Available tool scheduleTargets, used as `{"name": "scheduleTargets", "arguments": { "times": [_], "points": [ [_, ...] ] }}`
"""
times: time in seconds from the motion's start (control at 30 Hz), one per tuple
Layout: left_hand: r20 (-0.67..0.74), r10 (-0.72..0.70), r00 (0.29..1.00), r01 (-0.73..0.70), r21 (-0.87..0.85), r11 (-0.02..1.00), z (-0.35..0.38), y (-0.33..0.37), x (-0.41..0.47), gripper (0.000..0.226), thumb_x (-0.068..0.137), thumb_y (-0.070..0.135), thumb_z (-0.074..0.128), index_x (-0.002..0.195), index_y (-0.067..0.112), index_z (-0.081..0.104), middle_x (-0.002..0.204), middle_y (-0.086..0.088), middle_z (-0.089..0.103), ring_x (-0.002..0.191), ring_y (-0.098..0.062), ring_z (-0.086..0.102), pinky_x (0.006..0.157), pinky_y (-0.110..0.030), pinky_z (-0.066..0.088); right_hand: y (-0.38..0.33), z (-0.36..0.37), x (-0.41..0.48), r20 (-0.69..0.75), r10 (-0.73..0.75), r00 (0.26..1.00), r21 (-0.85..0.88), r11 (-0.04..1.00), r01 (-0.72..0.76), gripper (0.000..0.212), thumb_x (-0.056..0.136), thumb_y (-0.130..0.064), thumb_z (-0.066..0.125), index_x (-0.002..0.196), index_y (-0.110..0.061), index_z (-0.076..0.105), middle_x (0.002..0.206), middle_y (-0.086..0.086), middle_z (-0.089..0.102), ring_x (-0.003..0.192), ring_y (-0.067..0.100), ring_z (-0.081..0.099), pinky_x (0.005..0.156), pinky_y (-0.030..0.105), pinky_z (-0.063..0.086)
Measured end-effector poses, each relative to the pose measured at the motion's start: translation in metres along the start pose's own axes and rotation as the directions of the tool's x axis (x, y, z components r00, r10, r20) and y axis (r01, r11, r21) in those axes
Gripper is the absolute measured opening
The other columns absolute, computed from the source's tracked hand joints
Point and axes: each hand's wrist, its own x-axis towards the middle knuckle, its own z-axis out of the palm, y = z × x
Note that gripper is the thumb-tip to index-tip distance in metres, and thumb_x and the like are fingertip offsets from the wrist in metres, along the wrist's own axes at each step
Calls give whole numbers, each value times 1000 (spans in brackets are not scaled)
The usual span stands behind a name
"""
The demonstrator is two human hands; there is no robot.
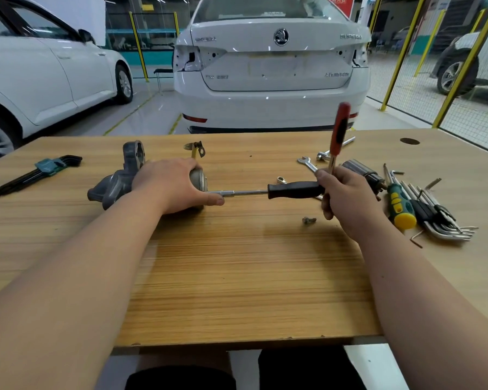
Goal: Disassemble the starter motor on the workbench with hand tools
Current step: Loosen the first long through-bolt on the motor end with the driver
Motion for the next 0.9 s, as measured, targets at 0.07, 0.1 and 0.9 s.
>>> {"name": "scheduleTargets", "arguments": {
  "times": [0.07,0.1,0.9],
  "points": [
    [-3,4,1000,-4,2,1000,0,0,0,118,30,106,26,124,38,49,119,11,60,106,-20,57,70,-33,39,-1,1,1,-21,35,999,-18,999,-36,23,99,-37,54,97,-18,66,56,-3,53,44,8,50,47,24,44],
    [-2,4,1000,-4,5,1000,1,0,0,121,29,106,24,125,37,49,121,11,59,107,-19,57,70,-34,39,-2,1,2,-31,54,998,-25,998,-55,26,99,-41,54,96,-18,67,54,-3,52,43,8,49,46,26,43],
    [14,29,999,-30,95,995,5,-4,1,108,44,100,36,130,35,46,127,8,54,115,-20,49,81,-38,41,-5,2,4,1,225,974,131,966,-223,33,92,-2,54,90,-27,75,92,6,66,81,20,65,66,29,51]
  ]
}}
